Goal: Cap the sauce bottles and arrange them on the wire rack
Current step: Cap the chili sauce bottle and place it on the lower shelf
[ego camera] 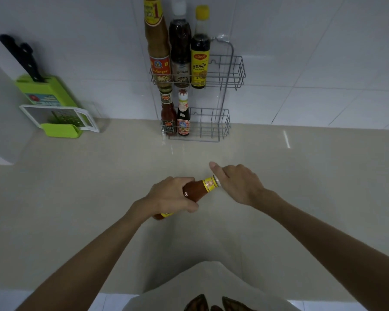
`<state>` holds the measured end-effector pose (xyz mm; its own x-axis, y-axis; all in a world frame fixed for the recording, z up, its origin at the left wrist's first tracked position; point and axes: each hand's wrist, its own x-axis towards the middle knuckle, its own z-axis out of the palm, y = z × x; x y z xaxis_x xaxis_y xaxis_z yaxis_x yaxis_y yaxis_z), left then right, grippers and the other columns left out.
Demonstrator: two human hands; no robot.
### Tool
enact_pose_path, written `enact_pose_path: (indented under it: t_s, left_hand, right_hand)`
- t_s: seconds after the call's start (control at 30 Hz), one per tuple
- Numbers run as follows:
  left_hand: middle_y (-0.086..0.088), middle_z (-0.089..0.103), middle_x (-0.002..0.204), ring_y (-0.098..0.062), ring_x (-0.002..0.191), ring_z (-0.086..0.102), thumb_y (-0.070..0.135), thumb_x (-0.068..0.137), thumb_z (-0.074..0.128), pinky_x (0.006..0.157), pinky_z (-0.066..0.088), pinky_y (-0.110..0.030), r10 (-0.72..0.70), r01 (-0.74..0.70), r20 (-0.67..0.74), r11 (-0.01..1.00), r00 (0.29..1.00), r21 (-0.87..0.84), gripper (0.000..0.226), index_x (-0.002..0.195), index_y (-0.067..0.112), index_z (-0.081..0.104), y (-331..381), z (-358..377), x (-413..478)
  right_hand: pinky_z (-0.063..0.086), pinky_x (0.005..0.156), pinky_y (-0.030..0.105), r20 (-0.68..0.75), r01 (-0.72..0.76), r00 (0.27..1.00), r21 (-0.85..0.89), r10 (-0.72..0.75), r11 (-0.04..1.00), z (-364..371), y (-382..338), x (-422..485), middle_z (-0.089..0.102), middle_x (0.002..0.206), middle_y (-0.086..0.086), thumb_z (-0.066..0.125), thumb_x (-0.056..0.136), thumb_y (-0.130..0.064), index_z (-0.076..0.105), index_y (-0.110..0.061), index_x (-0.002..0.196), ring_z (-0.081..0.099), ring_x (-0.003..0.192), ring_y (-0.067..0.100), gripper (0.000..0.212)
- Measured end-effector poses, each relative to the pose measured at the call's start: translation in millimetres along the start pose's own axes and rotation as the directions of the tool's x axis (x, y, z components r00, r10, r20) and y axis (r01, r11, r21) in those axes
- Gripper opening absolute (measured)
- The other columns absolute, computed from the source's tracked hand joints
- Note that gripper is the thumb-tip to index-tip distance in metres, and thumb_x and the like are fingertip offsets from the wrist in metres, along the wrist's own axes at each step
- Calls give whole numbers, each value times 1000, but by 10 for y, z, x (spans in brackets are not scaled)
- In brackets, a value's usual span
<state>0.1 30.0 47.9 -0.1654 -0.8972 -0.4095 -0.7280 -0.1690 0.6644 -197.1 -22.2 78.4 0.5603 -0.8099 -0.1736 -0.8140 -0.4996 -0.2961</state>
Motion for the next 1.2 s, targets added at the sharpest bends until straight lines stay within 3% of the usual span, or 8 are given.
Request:
enact_pose_path:
  t_s: [0.17, 0.23, 0.33, 0.47, 0.7, 0.8, 1.0, 1.2]
  left_hand:
    - [-4, 62, 66, -23, 62, 58, 0, 61, 64, 62, 49, -28, 152, 97, 442, 865, 884, -492, 20, 76, 13, 61, 67, -116, -177]
    - [1, 63, 67, -21, 64, 60, 17, 57, 68, 61, 48, -29, -27, 79, 124, 894, 992, -440, 21, 75, 22, 58, 92, 22, -67]
    - [5, 65, 76, -22, 75, 63, 45, 55, 68, 63, 46, -29, -168, 173, -362, 985, 917, -19, 35, 84, 32, 51, 108, 177, 95]
    - [5, 66, 79, -24, 77, 63, 47, 61, 67, 63, 47, -30, -179, 198, -490, 980, 853, -14, 38, 90, 30, 49, 126, 156, 57]
    - [6, 71, 96, -16, 83, 70, 21, 61, 84, 75, 60, -41, 21, -81, -117, 843, 993, -531, 67, 116, 38, 49, -57, 47, -56]
    - [2, 72, 89, -16, 82, 70, 10, 66, 80, 80, 59, -45, -50, -124, -277, 807, 960, -577, 48, 101, 34, 59, -44, 172, 66]
    - [2, 62, 114, -18, 102, 64, 19, 70, 81, 81, 57, -31, -18, -109, -321, 921, 947, -374, 71, 127, 25, 39, -92, 22, 455]
    - [-11, 19, 156, -31, 145, 18, 27, 70, 82, 119, 21, -43, -153, 117, -304, 984, 941, -133, 112, 152, 13, 8, -556, -630, 1127]
  right_hand:
    - [36, 42, 28, -343, 473, 804, -125, -485, 872, -74, 5, -48, 53, 54, 2, 19, 101, -41, 44, -17, 86, 45, 42, 25, 38]
    - [44, 55, 35, -289, 194, 928, -166, -236, 967, -128, -64, 188, 57, 68, 11, 25, 98, -33, 46, -18, 88, 54, 58, 34, 28]
    - [43, 77, 41, -22, -123, 992, -131, 121, 984, -74, -223, 533, 57, 112, 17, 40, 97, -20, 53, -8, 114, 56, 101, 38, 25]
    - [41, 70, 34, -39, -135, 988, 220, 147, 966, -97, -238, 664, 58, 82, 7, 41, 93, -47, 58, -17, 82, 52, 82, 28, 36]
    - [29, 52, 27, -219, 60, 975, 403, 32, 913, -636, -350, 700, 42, 58, -1, 56, 89, -36, 39, -14, 59, 39, 55, 14, 41]
    - [33, 48, 20, -212, 49, 972, 602, 100, 797, -672, -414, 643, 49, 63, -7, 68, 82, -51, 53, -14, 73, 43, 50, 3, 41]
    - [60, 79, 38, -111, -50, 976, 724, 189, 687, -130, -232, 632, 67, 108, -3, 76, 77, -42, 59, -20, 112, 69, 92, 18, 45]
    - [47, 74, 13, -425, 36, 797, 742, 429, 669, -22, -21, 1309, 66, 99, -3, 78, 78, -32, 60, -15, 111, 62, 90, 13, 41]
